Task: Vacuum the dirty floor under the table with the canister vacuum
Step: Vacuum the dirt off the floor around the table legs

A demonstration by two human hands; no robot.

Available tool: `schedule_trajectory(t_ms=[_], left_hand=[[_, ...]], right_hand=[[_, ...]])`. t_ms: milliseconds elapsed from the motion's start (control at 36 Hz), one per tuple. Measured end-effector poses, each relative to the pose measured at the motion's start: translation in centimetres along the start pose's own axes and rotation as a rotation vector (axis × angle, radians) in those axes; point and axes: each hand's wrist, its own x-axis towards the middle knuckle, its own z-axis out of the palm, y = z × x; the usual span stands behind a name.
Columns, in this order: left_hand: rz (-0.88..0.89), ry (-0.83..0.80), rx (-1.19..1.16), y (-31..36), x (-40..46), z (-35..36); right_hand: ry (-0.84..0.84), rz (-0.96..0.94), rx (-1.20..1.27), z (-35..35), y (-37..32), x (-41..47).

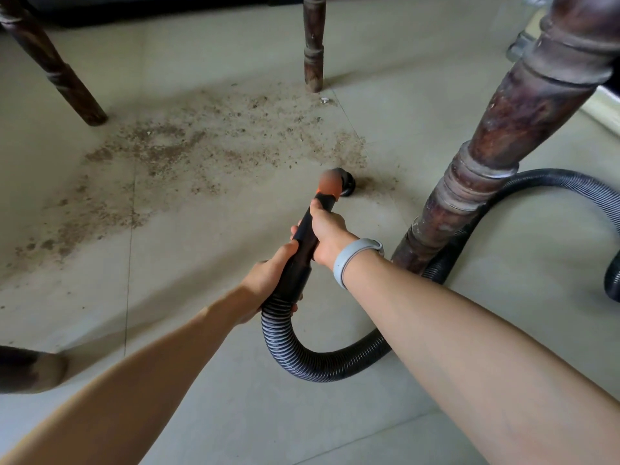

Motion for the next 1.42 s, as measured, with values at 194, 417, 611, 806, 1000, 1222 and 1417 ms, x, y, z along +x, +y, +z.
schedule_trajectory(t_ms=[194, 417, 611, 806, 1000, 1222, 1417], left_hand=[[0.001, -0.054, 0.039, 0.7, -0.2, 0.7], [-0.009, -0.093, 0.125, 1.0, -0.2, 0.8], [0.013, -0.126, 0.195, 1.2, 0.0, 0.2], [0.012, -0.085, 0.251, 1.6, 0.7, 0.4], [0.059, 0.002, 0.281, 2.3, 1.7, 1.1], [0.170, 0.113, 0.430, 2.0, 2.4, 2.6], [0.262, 0.234, 0.577, 1.3, 2.3, 2.8]], right_hand=[[0.097, -0.028, 0.023, -0.8, -0.4, -1.1], [0.103, -0.017, 0.112, -2.0, 0.1, -1.6], [0.127, -0.026, 0.136, -2.4, 0.9, -1.8], [0.212, -0.058, 0.129, -2.6, 1.2, -1.4], [0.184, -0.065, 0.256, -2.9, 0.3, -0.6], [0.205, -0.091, 0.386, -4.1, 0.6, 1.0], [0.193, -0.091, 0.392, -3.7, 0.9, 1.6]])
